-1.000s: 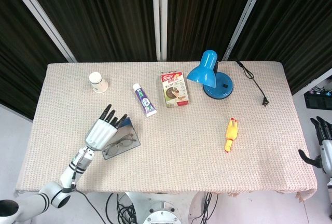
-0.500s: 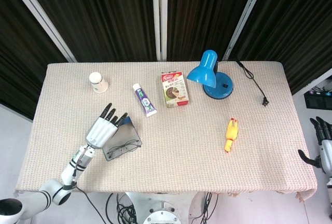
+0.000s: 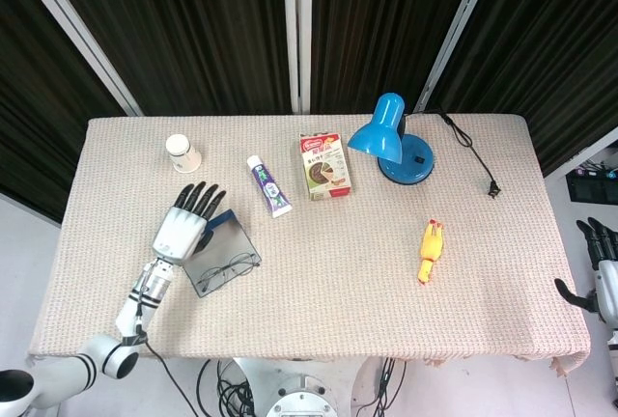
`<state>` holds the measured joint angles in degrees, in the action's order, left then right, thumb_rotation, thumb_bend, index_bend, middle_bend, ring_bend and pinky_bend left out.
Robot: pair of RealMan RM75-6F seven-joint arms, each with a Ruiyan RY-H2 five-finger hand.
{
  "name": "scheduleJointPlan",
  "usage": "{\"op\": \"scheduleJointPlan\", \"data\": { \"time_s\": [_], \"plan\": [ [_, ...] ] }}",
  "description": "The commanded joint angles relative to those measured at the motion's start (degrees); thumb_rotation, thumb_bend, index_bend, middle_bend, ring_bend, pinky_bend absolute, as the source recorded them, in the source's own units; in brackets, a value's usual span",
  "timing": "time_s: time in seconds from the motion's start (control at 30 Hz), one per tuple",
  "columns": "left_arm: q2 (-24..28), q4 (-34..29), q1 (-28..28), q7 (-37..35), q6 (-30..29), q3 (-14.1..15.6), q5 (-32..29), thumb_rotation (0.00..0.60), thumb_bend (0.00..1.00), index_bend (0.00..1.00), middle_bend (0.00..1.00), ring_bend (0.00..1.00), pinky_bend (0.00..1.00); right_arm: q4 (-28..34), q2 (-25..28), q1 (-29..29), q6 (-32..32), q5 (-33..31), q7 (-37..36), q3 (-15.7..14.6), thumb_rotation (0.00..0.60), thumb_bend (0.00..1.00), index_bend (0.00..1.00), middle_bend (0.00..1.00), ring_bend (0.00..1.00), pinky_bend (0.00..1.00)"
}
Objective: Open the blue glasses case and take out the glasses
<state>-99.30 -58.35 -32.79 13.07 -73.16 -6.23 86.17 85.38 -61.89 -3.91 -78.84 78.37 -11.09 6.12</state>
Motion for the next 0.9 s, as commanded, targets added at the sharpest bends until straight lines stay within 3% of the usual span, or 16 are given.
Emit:
{"op": "scheduleJointPlan", "data": {
  "time_s": [0.03,0.4,0.9],
  "plan": [
    [1.54,-3.70,0.58,-0.47,2.00,-1.40,-2.97,0.600,0.31,0.07,0.03,0.02,0.13,0.01,0.01,0.01,-0.02,-0.03,-0.01,0.02,0.600,0.18,0.00,0.00,0.00,0.00],
    [9.46,-20.36,1.83,-0.28,9.85,-4.55,-14.30,0.600,0.20,0.07,0.04,0.02,0.13,-0.41,-0.29,-0.02,-0.16,0.44,-0.67,-0.04,0.600,0.18,0.00,0.00,0.00,0.00],
    [16.22,-38.14,3.75,-0.39,9.40,-3.79,-17.23,0.600,0.20,0.11,0.13,0.04,0.14,-1.18,0.13,0.44,-1.16,0.79,-3.36,0.32,0.600,0.18,0.00,0.00,0.00,0.00]
  ]
}}
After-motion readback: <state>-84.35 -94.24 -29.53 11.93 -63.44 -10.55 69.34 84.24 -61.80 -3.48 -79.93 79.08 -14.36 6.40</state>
